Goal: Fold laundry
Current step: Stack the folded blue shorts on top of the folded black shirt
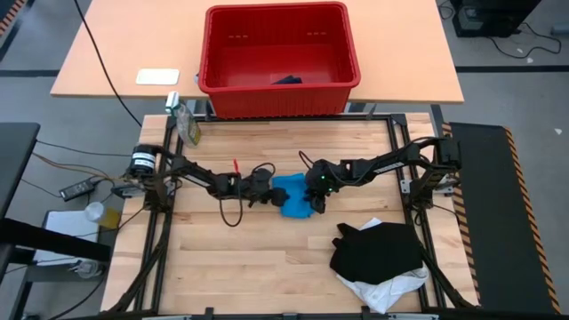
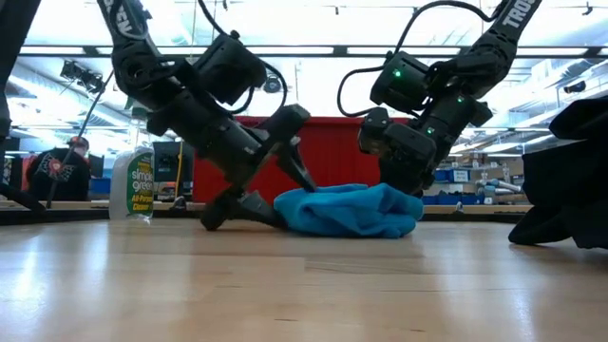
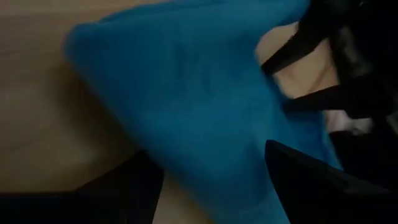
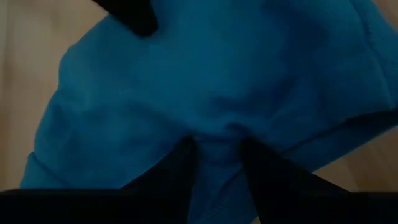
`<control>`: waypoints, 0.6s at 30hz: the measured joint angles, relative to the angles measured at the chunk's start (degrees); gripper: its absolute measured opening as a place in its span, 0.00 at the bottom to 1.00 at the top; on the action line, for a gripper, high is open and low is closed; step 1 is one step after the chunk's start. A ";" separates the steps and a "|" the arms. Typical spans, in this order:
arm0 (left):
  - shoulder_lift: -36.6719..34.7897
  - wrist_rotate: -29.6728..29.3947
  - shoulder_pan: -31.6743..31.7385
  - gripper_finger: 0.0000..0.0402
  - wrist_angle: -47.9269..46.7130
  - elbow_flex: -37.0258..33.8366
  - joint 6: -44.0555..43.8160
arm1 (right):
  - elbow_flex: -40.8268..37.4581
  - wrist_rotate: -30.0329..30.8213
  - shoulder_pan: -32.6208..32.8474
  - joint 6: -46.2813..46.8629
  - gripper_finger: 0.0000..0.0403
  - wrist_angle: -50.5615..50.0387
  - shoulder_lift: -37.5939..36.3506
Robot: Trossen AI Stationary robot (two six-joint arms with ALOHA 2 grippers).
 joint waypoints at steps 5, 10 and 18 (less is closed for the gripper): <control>1.05 -4.26 0.35 0.71 5.58 0.16 0.75 | -0.07 -0.51 0.14 0.81 0.37 0.41 0.03; 1.15 -3.77 1.38 0.69 6.62 0.14 1.06 | -0.07 -1.25 0.31 0.83 0.37 0.66 0.05; 1.33 -3.20 0.37 0.30 7.14 0.18 7.86 | -0.22 -4.56 0.37 0.61 0.37 2.81 -0.13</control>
